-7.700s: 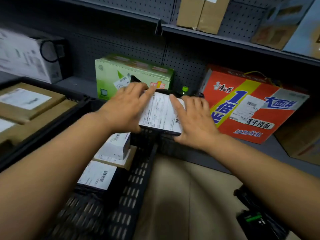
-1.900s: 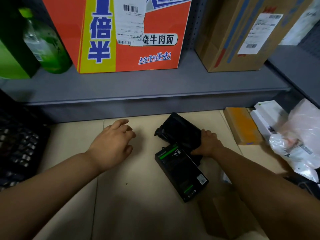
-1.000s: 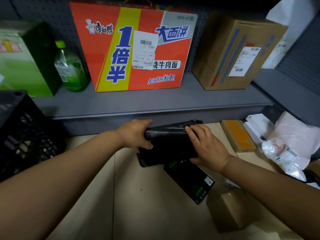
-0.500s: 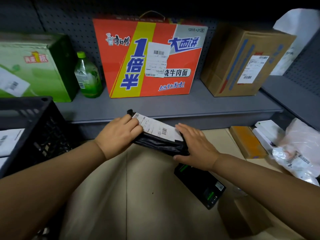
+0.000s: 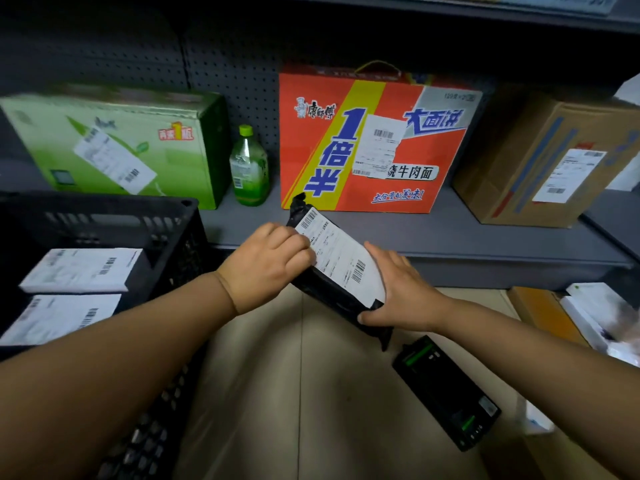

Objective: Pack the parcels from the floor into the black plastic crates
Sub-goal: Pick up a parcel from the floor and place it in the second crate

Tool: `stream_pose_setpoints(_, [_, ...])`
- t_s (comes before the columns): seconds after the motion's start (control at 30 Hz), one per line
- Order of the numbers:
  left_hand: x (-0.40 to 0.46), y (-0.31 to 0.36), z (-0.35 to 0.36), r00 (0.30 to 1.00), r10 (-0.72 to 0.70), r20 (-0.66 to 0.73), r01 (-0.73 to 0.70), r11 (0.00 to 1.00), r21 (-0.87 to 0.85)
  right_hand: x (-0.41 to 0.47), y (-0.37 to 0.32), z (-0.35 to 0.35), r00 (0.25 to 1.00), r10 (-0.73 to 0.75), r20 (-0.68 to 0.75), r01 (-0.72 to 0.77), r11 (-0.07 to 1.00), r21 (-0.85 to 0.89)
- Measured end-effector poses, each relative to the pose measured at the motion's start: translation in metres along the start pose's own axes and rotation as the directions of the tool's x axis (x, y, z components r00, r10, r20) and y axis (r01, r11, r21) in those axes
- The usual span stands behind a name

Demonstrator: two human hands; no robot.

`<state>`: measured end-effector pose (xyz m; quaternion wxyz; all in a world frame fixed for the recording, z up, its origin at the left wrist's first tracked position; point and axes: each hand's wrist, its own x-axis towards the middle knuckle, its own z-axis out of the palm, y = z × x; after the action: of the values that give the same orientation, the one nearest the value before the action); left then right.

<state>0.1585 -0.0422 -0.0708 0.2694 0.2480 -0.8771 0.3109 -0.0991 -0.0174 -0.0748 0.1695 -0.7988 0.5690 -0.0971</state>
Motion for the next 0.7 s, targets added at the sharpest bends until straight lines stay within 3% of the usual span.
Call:
stream_pose_setpoints(0.07, [-0.006, -0.011, -0.014, 0.998, -0.053, 0.034, 0.053, 0.999, 0.0, 0.005, -0.017, -0.005, 0.998, -0.025, -0.05, 0.022, 0.998, -0.059])
stream_pose_setpoints(0.2, [-0.021, -0.04, -0.04, 0.928, -0.123, 0.352, 0.131, 0.991, -0.001, 0.019, -0.052, -0.022, 0.965, -0.157, -0.212, 0.106, 0.967, -0.234])
stream_pose_setpoints(0.27, [-0.024, -0.054, -0.06, 0.888, -0.191, 0.419, 0.201, 0.979, 0.021, 0.03, -0.072, -0.031, 0.94, -0.248, -0.235, 0.145, 0.913, -0.382])
stream_pose_setpoints(0.37, [-0.031, -0.088, -0.087, 0.812, -0.33, 0.481, 0.334, 0.939, 0.081, 0.053, -0.111, -0.04, 0.902, -0.348, -0.255, 0.178, 0.839, -0.514])
stream_pose_setpoints(0.53, [-0.077, -0.148, -0.139, 0.745, -0.47, 0.474, 0.417, 0.882, 0.22, 0.088, -0.198, -0.028, 0.836, -0.46, -0.3, 0.277, 0.825, -0.493])
stream_pose_setpoints(0.7, [-0.15, -0.186, -0.181, 0.623, -0.65, 0.436, 0.545, 0.76, 0.354, 0.13, -0.286, 0.008, 0.795, -0.555, -0.242, 0.379, 0.768, -0.516])
